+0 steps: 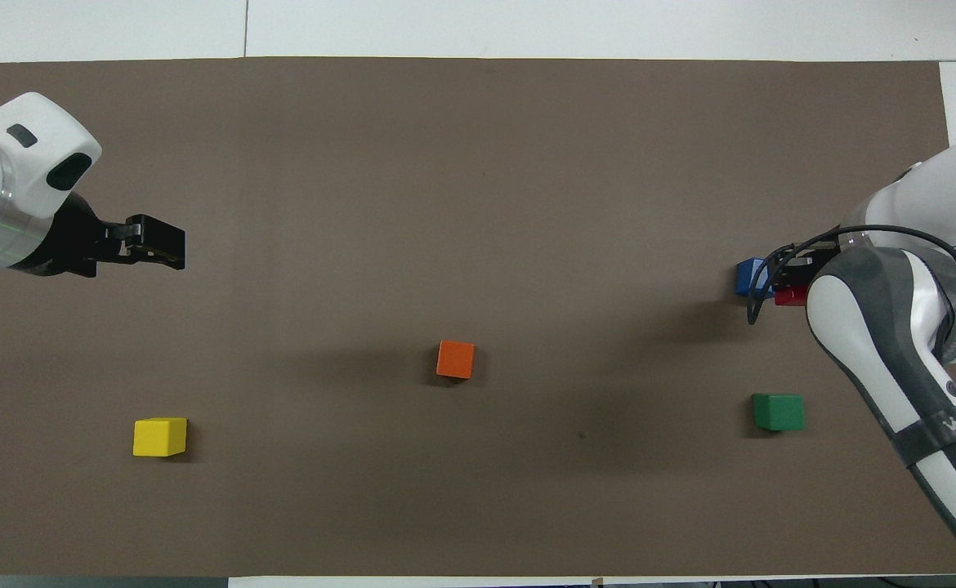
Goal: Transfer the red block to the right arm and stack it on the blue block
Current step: 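Lower the red block onto the blue block with the right gripper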
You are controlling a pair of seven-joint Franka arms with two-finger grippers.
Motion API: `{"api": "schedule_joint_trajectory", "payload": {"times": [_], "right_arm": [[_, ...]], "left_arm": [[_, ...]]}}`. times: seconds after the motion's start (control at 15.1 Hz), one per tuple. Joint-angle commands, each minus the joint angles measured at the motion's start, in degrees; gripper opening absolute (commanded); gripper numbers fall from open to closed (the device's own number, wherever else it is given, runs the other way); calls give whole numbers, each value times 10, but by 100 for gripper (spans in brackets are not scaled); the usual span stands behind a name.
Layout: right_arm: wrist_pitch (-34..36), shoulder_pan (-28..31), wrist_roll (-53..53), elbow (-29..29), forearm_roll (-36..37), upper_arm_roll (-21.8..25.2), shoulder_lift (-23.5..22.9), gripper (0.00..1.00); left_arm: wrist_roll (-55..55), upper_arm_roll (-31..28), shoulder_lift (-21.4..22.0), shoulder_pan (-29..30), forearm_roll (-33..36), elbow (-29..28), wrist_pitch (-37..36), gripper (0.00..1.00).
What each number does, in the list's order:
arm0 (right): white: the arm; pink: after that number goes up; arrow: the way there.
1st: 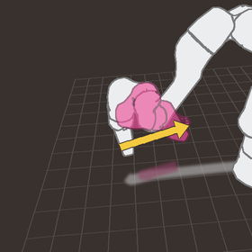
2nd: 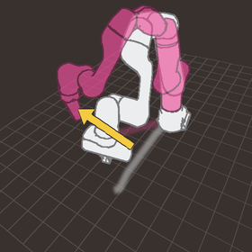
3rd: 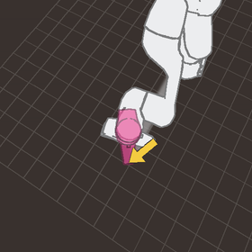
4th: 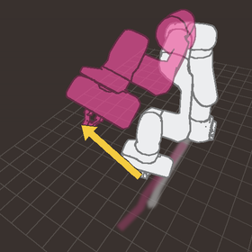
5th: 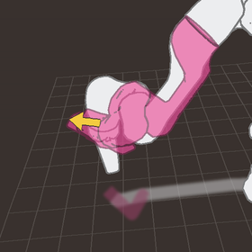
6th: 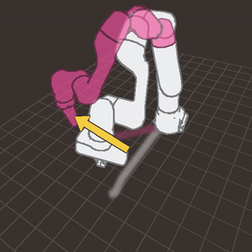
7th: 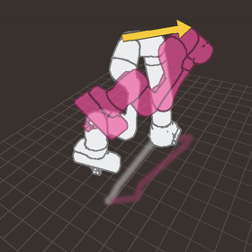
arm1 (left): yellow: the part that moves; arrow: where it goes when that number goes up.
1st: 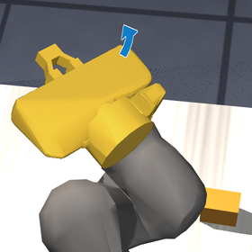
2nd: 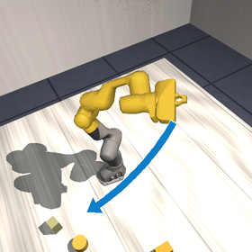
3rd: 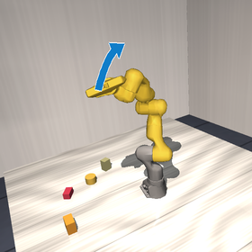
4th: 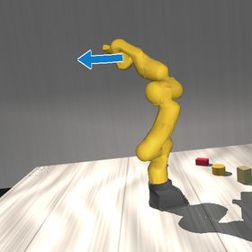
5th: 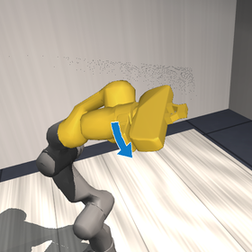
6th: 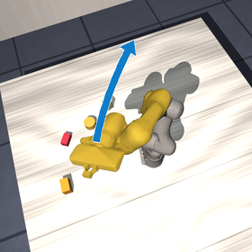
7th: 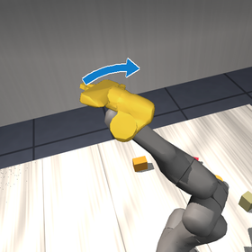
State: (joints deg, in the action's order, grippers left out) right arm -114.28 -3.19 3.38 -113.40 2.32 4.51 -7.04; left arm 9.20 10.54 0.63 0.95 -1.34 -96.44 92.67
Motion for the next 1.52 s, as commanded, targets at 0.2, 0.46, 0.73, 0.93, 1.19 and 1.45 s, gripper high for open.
{"api": "schedule_joint_trajectory", "payload": {"times": [0.2,0.46,0.73,0.93,1.19,1.45], "right_arm": [[-53,6,22,11,-2,-6,-42,0],[-81,4,33,6,-4,-7,-53,0],[-88,3,34,-1,-35,-7,-52,0],[-112,5,32,-16,-36,-7,-49,0],[-125,6,32,-30,-36,-7,-46,0],[-125,6,33,-31,-36,-7,-46,38]], "left_arm": [[-14,-3,36,-1,11,-46,40,100],[-16,-2,23,-1,12,-32,23,100],[-16,-3,25,-1,11,-33,30,100],[-15,-3,26,-4,11,-34,31,100],[-12,-6,29,-3,11,-34,31,100],[-12,-7,34,-1,11,-35,25,100]]}}
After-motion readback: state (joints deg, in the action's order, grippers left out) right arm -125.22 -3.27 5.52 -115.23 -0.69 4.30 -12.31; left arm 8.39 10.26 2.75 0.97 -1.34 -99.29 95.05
